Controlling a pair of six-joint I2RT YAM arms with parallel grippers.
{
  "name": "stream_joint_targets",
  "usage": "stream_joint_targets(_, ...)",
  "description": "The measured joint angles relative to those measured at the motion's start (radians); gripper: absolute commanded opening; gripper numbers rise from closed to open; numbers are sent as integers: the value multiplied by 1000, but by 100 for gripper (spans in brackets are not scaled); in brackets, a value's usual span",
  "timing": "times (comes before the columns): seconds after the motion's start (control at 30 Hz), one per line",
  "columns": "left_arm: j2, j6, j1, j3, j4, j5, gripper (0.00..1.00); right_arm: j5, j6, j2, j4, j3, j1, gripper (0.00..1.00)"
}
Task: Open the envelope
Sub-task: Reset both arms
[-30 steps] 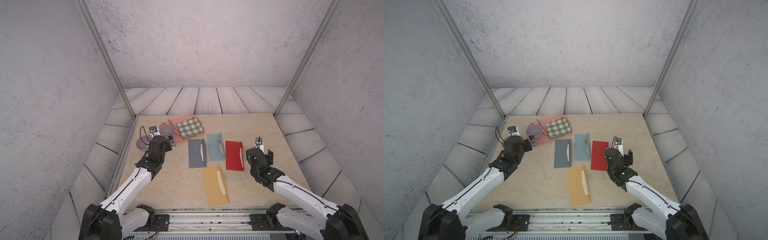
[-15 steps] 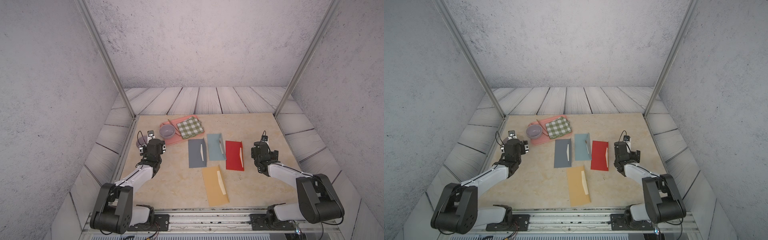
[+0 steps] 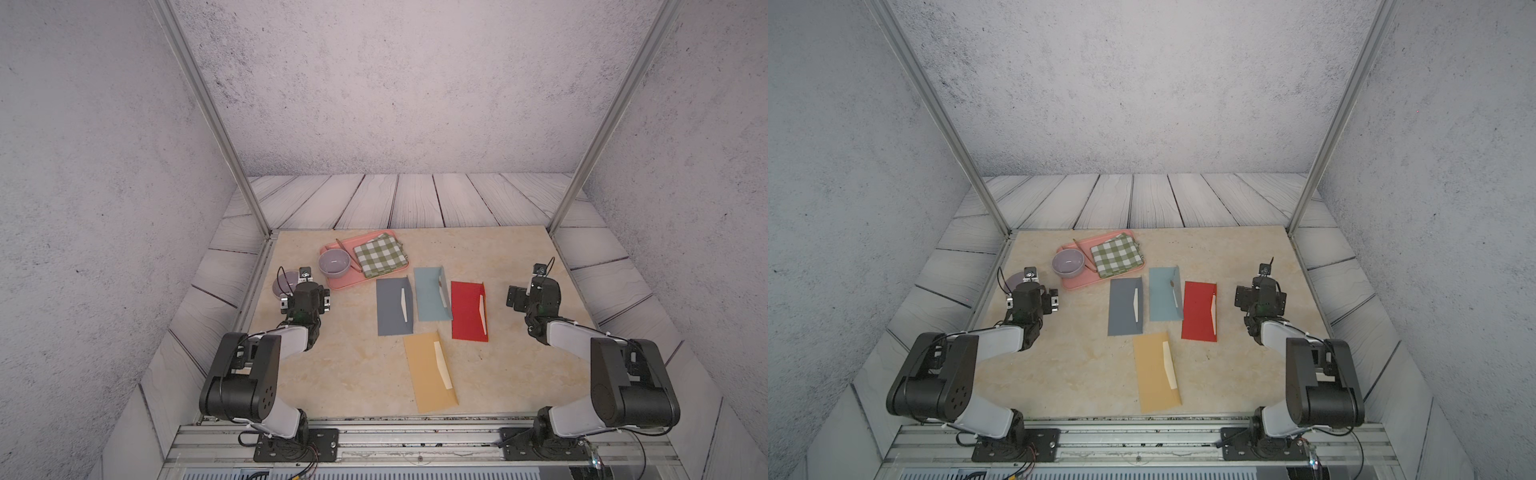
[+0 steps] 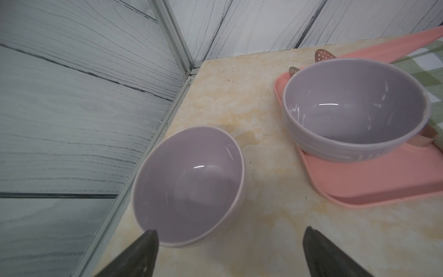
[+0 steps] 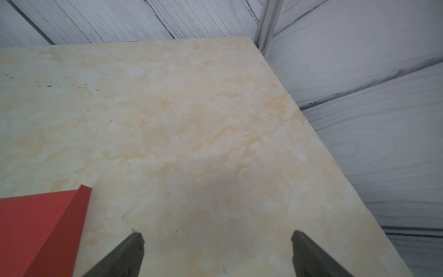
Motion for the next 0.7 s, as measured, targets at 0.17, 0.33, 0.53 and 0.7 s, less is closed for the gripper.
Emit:
stream_joint_targets(0.17, -15, -8, 21, -77, 133, 39, 99, -82, -21, 42, 267, -159, 13, 99)
stream_joint_targets(0.33, 19, -32, 50, -144, 193, 46, 99, -65, -14, 56, 282, -156, 17, 99)
stream_joint_targets(0.53, 17, -51, 64, -121, 217, 53, 99, -48, -13, 56, 310, -139, 19, 99)
stream_joint_targets(0.7, 17, -55, 64, -121, 218, 56, 99, -45, -13, 56, 313, -139, 19, 99)
